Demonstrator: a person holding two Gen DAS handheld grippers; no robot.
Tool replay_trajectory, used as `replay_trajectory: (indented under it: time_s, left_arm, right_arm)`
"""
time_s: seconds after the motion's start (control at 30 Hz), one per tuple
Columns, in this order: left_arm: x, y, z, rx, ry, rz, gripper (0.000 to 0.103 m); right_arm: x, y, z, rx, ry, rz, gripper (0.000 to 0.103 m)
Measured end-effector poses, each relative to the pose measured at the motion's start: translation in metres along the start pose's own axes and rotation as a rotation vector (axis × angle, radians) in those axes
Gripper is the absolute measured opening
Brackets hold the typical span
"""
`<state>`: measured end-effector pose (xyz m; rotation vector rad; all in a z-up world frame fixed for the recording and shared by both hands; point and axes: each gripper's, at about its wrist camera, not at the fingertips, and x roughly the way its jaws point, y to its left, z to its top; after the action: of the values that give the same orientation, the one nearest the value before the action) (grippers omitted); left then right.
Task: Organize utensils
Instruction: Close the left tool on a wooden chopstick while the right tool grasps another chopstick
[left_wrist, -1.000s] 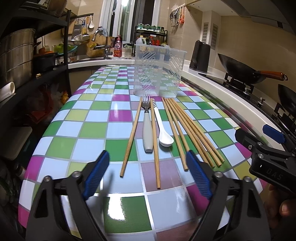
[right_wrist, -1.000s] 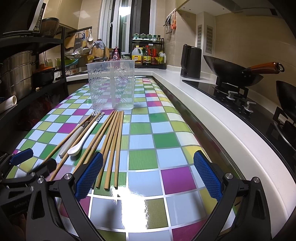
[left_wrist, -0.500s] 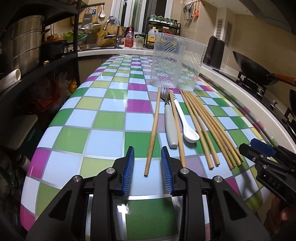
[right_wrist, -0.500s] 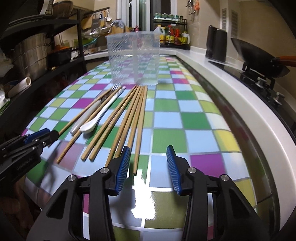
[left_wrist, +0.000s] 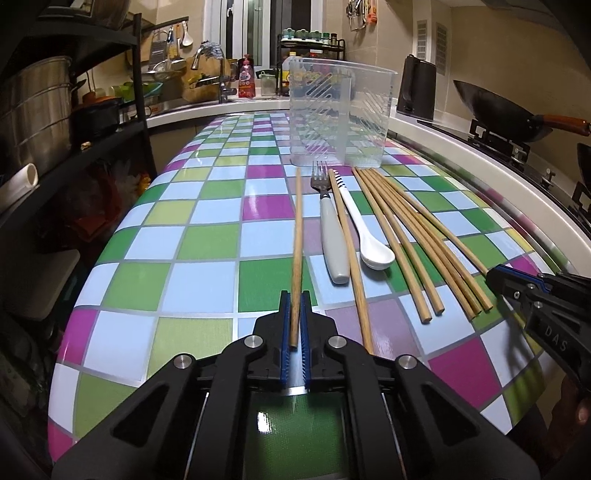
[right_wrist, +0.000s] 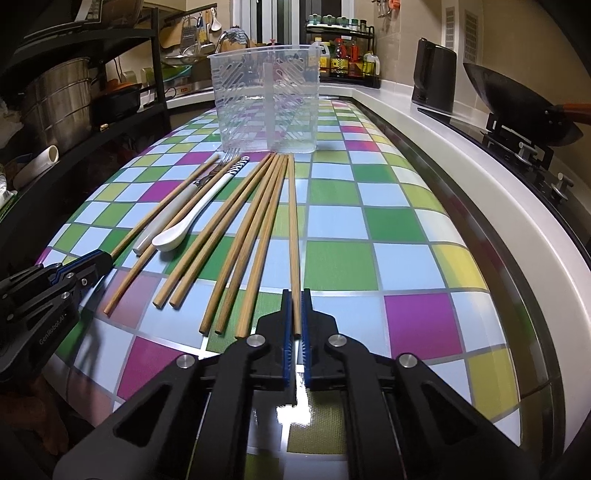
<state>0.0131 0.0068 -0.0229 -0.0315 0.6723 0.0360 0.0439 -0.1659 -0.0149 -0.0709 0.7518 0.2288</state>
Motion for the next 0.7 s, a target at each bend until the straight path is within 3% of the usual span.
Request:
replay_trajectory:
  time_s: [0.2, 0.7]
  left_arm:
    - [-0.0017, 0.0007, -0.0027, -0.014, -0.009, -0.008, 0.005]
    - [-0.0017, -0.0032, -0.0026, -0.002, -0.010, 0.009, 0.005]
  right_arm:
    - [0.0003, -0.0009, -0.0012, -0.004, -0.016, -0.056, 0.007]
    - [0.0015, -0.0039, 0.0014, 0.012, 0.000, -0.033, 0.005]
